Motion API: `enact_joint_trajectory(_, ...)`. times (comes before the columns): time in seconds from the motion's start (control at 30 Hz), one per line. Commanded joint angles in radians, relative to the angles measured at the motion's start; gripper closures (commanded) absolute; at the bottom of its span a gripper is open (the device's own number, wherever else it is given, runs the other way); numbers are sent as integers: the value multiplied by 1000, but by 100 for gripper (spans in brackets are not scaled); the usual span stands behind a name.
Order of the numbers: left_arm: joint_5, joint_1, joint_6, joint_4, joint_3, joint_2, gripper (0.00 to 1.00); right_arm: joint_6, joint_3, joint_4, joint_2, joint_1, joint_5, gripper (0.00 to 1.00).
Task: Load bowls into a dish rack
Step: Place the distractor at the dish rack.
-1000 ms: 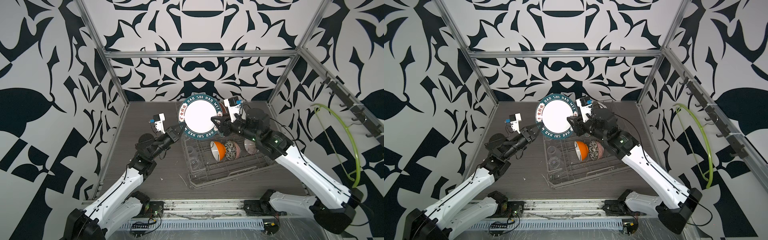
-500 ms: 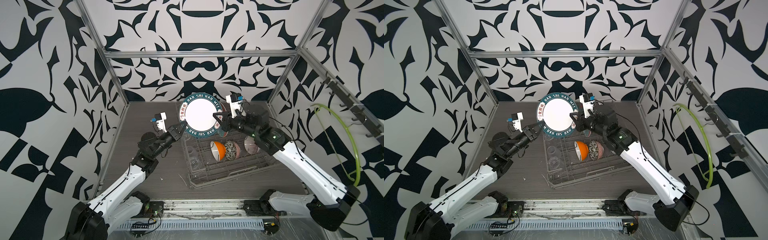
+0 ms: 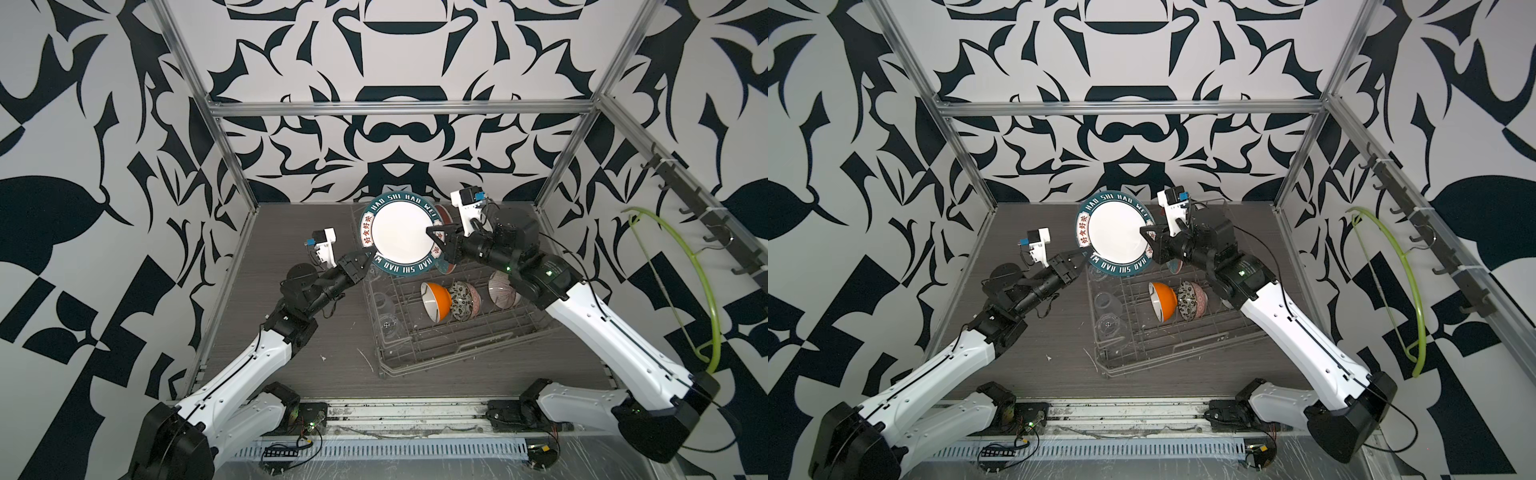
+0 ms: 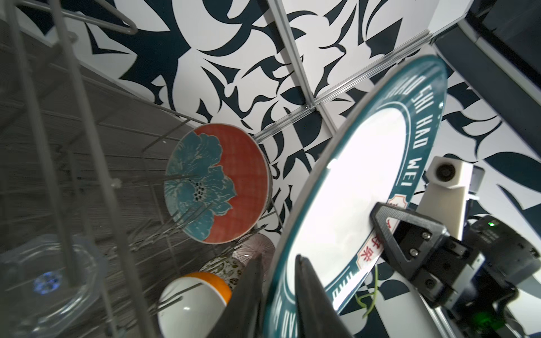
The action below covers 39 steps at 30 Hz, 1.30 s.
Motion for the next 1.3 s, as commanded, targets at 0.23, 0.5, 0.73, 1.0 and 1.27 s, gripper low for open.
enact_joint_trajectory(0.23, -84, 1, 56, -145, 24, -94, 62, -68, 63, 34, 22, -72, 60, 100)
enact_joint_trajectory(0.5, -128, 1, 98, -282, 38, -138, 61, -154, 147, -25, 165, -72, 134, 100)
enact_joint_trajectory(0.73, -163, 1, 129, -378, 47, -178, 60, -325, 252, -78, 275, 27, 421, 100)
enact_joint_trajectory(1.0, -169, 1, 128, -388, 46, -174, 60, -333, 261, -76, 309, 139, 802, 100)
enact_joint_trajectory(1.27, -150, 1, 122, -379, 49, -155, 60, -278, 242, -74, 311, 213, 1025, 100)
